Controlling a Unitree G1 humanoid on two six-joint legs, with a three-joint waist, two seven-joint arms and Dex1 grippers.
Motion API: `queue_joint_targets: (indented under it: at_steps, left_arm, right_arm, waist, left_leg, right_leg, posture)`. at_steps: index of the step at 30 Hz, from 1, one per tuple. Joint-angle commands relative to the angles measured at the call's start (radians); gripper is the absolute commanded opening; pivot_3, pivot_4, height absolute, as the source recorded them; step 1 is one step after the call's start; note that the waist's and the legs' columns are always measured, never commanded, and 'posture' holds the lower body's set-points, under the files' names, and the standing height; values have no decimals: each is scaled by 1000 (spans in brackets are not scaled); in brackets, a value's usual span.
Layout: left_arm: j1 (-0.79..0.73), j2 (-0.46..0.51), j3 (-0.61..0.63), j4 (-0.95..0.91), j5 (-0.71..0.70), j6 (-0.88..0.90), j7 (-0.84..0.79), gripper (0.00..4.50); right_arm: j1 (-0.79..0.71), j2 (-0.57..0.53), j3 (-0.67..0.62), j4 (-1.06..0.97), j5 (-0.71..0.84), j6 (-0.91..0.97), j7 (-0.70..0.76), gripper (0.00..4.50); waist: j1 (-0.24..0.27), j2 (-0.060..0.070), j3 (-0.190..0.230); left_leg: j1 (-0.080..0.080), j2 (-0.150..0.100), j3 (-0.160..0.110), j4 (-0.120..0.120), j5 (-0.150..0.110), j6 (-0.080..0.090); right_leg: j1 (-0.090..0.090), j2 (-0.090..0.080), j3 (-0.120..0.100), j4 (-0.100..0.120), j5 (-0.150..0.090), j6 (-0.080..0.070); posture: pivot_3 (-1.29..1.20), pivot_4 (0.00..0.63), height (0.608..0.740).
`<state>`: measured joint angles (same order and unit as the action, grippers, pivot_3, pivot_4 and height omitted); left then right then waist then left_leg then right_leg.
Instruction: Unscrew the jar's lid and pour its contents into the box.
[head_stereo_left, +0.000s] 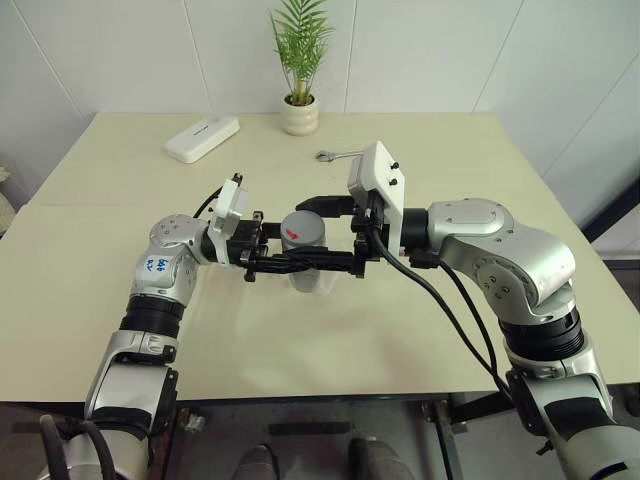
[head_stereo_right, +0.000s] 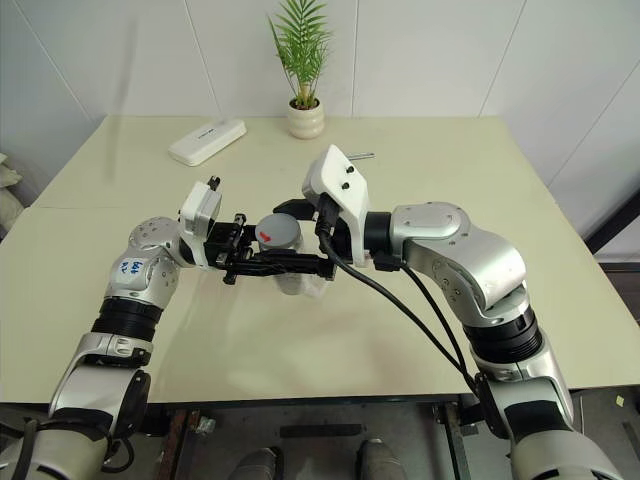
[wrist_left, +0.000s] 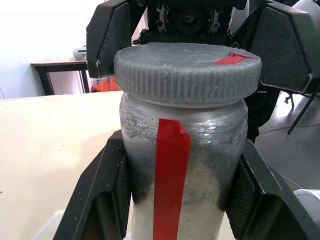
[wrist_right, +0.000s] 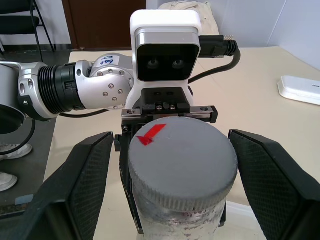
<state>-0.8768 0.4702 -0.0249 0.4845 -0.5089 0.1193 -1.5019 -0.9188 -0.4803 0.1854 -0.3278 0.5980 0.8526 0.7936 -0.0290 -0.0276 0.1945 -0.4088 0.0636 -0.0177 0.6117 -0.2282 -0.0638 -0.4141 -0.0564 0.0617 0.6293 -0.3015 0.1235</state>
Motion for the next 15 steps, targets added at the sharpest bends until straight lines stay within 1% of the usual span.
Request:
queue_joint_targets:
  at_steps: [1,2,15]
  left_arm:
    - [-9,5,5,-27,-11,-14,-82,2001]
    - [-8,6,5,-27,-10,-14,-83,2001]
    - [-2,6,3,-32,-11,-10,-83,2001]
  right_arm:
    - [-25,2,-42,-24,11,-10,-3,3682]
    - [-25,3,-43,-24,10,-13,-4,3495]
    - [-30,4,-48,-22,17,-12,-7,3495]
  waist:
    - [0,0,0]
    - [0,0,0]
    - [0,0,0]
  left_leg:
    - [0,0,0,0,0,0]
    - [0,0,0,0,0,0]
    - [0,0,0,0,0,0]
  right_leg:
    - [0,0,0,0,0,0]
    - [0,0,0,0,0,0]
    - [0,0,0,0,0,0]
  posture:
    - [0,150,740]
    - [0,150,740]
    - [0,150,740]
